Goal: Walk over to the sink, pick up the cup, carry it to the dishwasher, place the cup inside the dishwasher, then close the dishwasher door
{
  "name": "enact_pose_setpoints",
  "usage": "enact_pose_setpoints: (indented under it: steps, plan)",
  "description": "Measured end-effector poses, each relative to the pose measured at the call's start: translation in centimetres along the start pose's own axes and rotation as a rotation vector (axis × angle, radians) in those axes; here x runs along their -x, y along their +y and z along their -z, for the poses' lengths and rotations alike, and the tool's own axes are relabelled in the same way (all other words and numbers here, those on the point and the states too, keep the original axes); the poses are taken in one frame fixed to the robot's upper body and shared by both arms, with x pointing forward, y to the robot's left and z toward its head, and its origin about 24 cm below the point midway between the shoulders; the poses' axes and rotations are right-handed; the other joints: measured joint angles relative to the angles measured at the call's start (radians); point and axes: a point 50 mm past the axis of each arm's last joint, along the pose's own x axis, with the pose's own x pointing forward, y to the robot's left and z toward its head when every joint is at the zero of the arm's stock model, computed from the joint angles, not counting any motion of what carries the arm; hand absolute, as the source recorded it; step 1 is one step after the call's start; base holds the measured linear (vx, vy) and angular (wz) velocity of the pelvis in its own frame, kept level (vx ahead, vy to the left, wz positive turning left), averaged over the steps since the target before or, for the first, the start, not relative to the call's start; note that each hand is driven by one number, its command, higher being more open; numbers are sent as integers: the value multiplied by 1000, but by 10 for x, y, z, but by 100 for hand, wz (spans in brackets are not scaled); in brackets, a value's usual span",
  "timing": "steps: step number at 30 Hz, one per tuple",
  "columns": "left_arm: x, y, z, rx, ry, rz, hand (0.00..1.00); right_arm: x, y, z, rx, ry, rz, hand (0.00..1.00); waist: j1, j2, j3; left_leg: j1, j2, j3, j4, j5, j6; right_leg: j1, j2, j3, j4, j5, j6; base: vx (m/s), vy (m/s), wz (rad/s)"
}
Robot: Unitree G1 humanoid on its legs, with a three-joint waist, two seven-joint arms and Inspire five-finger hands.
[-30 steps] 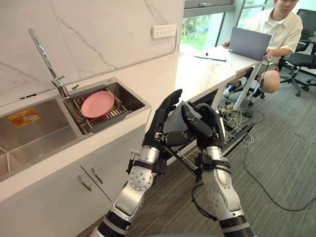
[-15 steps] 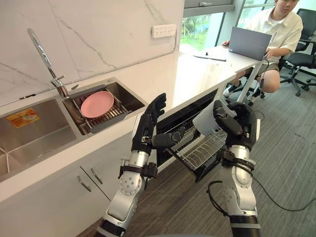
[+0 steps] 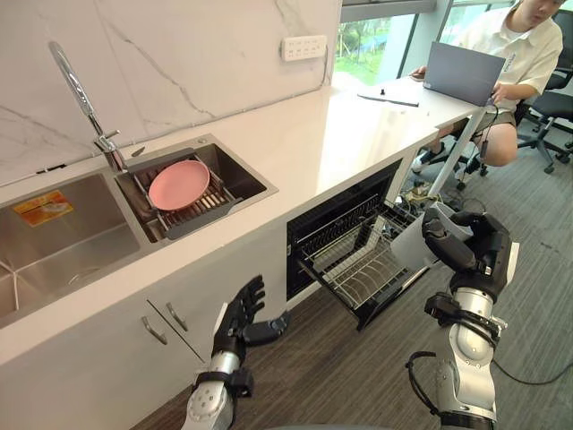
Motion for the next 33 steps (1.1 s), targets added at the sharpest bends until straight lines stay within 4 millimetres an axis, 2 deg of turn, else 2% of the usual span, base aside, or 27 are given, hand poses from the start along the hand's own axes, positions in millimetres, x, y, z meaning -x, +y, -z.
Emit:
enact_pose_setpoints:
  steps: [4,6,11,15,17,20,25,33]
  plan:
    - [5,11,26,-24,117,-28,90,-2,-6,14,101,48,-12,30,3,-2,4,-2,-1,-18,-11,7,-4,0,-1,-27,0,-10,-8,24,-26,18]
    - [8,21,39,-46,176,-61,90,-5,-7,19,130,63,-17,30,3,1,8,-2,0,-30,-28,14,-7,-6,-2,-63,-2,-17,0,39,-63,13]
    - [16,48,63,-51,303,-190,90,-31,-3,15,179,40,-37,30,6,16,74,-23,1,-44,-39,20,-10,-29,0,-106,0,-4,-1,27,-37,7]
    - [13,54,58,-46,287,-236,90,-49,-1,6,221,1,-45,30,22,37,123,-84,-4,-56,-17,23,-5,-72,-6,-137,3,7,5,4,-6,10]
    - [6,57,52,-45,260,-250,90,-58,5,2,223,-12,-44,30,27,42,159,-110,-6,-68,2,23,-5,-87,-8,-149,9,10,4,-23,9,15]
    - [-8,58,40,-47,216,-269,90,-77,24,-16,232,-79,-80,30,29,60,227,-182,-8,-74,43,23,-2,-151,-9,-158,42,13,3,-91,8,9]
    - [-13,55,35,-45,188,-276,90,-100,35,-32,271,-127,-70,30,31,83,302,-244,-13,-82,76,30,6,-197,-13,-169,46,31,2,-86,10,7]
    - [-23,54,26,-49,145,-300,90,-123,42,-45,388,-148,-45,30,30,105,355,-291,-22,-96,74,54,10,-239,-18,-181,46,49,3,-32,-1,5]
